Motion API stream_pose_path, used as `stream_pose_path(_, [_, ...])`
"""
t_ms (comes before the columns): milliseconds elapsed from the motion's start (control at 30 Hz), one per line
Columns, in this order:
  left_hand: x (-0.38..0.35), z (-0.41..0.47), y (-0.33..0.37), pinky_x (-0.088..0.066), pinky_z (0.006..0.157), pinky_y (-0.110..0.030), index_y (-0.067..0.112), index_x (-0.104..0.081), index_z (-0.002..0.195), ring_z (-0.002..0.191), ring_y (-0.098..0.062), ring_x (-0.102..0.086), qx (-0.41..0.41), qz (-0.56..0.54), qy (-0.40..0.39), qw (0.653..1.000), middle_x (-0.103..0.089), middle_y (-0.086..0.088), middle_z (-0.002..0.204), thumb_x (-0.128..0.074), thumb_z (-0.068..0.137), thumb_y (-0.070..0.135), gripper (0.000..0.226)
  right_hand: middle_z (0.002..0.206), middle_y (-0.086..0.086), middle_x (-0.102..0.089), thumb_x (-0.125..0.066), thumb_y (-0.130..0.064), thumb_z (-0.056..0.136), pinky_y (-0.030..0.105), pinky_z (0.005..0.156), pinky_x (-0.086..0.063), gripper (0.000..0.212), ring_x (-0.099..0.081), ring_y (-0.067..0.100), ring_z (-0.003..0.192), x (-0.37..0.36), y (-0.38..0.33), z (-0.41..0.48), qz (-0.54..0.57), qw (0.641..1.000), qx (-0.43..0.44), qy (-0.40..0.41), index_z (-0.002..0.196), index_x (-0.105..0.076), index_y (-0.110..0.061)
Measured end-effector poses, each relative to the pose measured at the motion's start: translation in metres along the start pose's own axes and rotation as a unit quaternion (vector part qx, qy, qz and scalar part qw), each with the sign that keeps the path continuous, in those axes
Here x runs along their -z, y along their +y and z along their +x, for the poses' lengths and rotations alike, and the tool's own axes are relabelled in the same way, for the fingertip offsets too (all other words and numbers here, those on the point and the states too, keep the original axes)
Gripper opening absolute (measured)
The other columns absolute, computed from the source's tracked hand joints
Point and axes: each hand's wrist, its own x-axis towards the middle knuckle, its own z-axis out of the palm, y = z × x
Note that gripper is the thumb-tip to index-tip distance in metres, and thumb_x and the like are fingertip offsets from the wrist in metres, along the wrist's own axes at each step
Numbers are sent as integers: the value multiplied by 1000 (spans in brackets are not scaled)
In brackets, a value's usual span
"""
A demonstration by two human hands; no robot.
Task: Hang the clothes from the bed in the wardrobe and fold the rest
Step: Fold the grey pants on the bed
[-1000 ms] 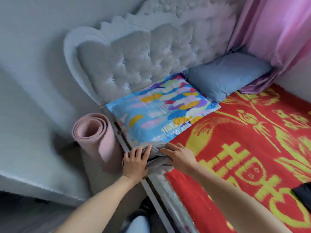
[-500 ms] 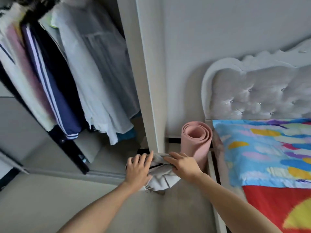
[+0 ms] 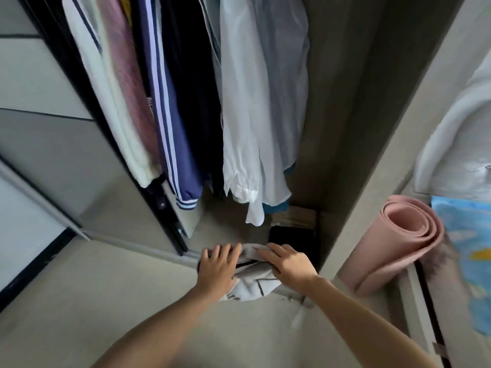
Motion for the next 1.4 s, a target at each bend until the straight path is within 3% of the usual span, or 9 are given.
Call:
stream_pose_path(100, [-18, 14, -27, -47, 58, -37, 19, -46, 109, 69, -23, -59, -3, -6, -21, 1000, -62, -2, 82, -88, 17, 44, 104, 95, -4, -70, -87, -20, 42, 18, 37, -45, 67, -65, 17, 65, -20, -5, 28, 16, 998, -31, -50, 107, -72, -24])
stream_pose_path(267, [-61, 52, -58, -47, 57, -35, 17, -46, 106, 67, -24, -58, -19, -14, -44, 999, -61, -2, 82, -88, 16, 39, 102, 141, 1, -44, -50, -12, 83, 38, 78, -52, 66, -49, 28, 116, -80, 18, 68, 69, 989, -81, -105, 146, -32, -21])
stream_pose_path(567, [-208, 160, -103, -49, 57, -34, 17, -62, 103, 67, -23, -61, -83, 26, -35, 996, -66, -3, 84, -91, 15, 43, 96, 135, 7, -49, -50, -13, 83, 38, 75, -53, 63, -53, 31, 112, -234, 84, 147, 73, 986, -101, -111, 144, -36, -17])
stream_pose_path(700, [-295, 246, -130, -53, 63, -36, 18, -76, 93, 73, -25, -66, -103, 106, 91, 985, -72, -4, 90, -62, 62, 32, 36, 133, 9, -50, -65, -21, 80, 31, 69, -54, 67, -60, 25, 105, -317, 140, 206, -32, 997, -69, -22, 142, -40, -17])
stream_pose_path(800, [-371, 289, -136, -53, 64, -42, 17, -76, 94, 76, -28, -69, -95, 109, 136, 980, -72, -9, 91, -41, 78, 21, 39, 102, 11, -69, -89, -17, 48, 25, 48, -52, 76, -68, 28, 82, -381, 172, 224, -86, 993, -74, 12, 120, -65, -14])
stream_pose_path(867, [-442, 305, -132, -54, 63, -43, 19, -76, 97, 77, -27, -70, -99, 102, 150, 978, -72, -10, 92, -38, 86, 13, 39, 129, 21, -54, -78, -17, 67, 30, 76, -54, 78, -58, 34, 112, -448, 193, 228, -104, 990, -93, -13, 138, -46, -12])
stream_pose_path(933, [-491, 312, -127, -55, 70, -48, 25, -68, 113, 89, -27, -69, -102, 77, 88, 988, -69, -15, 106, -47, 78, 11, 43, 155, 12, -15, -48, -18, 92, 36, 105, -34, 72, -25, 30, 139, -508, 211, 223, -83, 979, -145, -116, 151, -7, -22])
stream_pose_path(1067, [-573, 301, -130, -17, 111, -49, 26, -8, 150, 142, -25, -15, -60, 36, -170, 983, -12, -10, 156, -53, 90, 26, 76, 156, 3, -6, -51, -23, 92, 38, 106, -34, 77, -25, 26, 138, -575, 215, 201, 17, 947, -207, -244, 150, -2, -28])
stream_pose_path(1400, [-453, 240, -120, -34, 99, -39, 22, -30, 145, 129, -23, -38, -94, 23, -139, 986, -34, -15, 145, -57, 85, 34, 67, 143, 7, -31, -45, -24, 91, 36, 98, -39, 62, -37, 30, 127, -459, 170, 192, 62, 934, -270, -224, 147, -20, -29])
